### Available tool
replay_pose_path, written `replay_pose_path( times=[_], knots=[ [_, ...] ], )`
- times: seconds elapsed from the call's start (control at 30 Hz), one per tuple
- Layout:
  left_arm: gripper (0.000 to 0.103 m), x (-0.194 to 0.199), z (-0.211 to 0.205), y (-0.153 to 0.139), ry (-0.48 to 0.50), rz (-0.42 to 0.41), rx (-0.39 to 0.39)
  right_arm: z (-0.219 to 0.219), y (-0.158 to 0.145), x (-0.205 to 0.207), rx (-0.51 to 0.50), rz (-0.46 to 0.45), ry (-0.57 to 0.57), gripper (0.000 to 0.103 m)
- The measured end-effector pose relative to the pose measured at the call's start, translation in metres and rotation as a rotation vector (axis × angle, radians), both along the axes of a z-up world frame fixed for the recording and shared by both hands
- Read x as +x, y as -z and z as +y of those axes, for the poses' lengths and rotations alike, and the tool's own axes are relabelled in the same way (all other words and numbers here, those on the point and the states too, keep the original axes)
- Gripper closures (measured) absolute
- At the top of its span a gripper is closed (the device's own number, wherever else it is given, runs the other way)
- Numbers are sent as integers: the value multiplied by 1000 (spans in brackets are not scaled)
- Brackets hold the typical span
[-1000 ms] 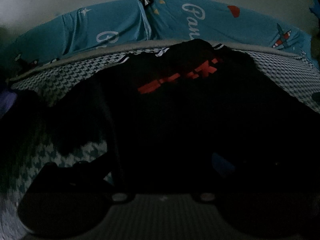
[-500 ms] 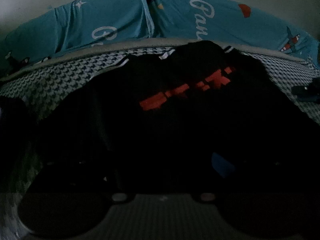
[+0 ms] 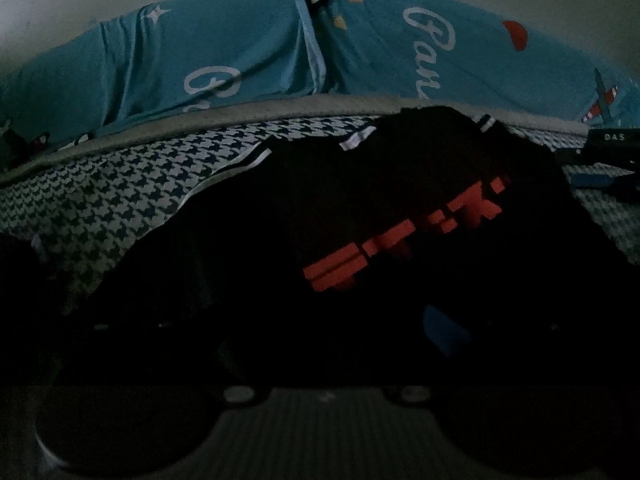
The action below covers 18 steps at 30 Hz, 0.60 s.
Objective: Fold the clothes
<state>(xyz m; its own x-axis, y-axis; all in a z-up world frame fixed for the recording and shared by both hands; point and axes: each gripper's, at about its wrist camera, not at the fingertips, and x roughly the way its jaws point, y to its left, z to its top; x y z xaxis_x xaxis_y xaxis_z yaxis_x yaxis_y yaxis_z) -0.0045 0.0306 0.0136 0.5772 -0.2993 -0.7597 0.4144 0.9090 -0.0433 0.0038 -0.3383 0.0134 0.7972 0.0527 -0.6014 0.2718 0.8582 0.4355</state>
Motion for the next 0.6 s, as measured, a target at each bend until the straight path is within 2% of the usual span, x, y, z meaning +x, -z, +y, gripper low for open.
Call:
replay_pose_path(
  times=[0.1, 0.3, 0.47, 0.6],
  knots=[
    [0, 5, 1, -2, -2, 6, -21, -7, 2, 13, 17, -10, 44, 47],
    [0, 5, 1, -9, 16, -17, -40, -7, 4, 40, -5, -31, 20, 44],
    [0, 4, -1, -8, 41, -11, -42, -8, 7, 62, -24, -48, 0, 34],
    [0, 7, 0, -5, 34, 11, -49, 7, 7, 77, -128, -48, -70, 29]
  ],
)
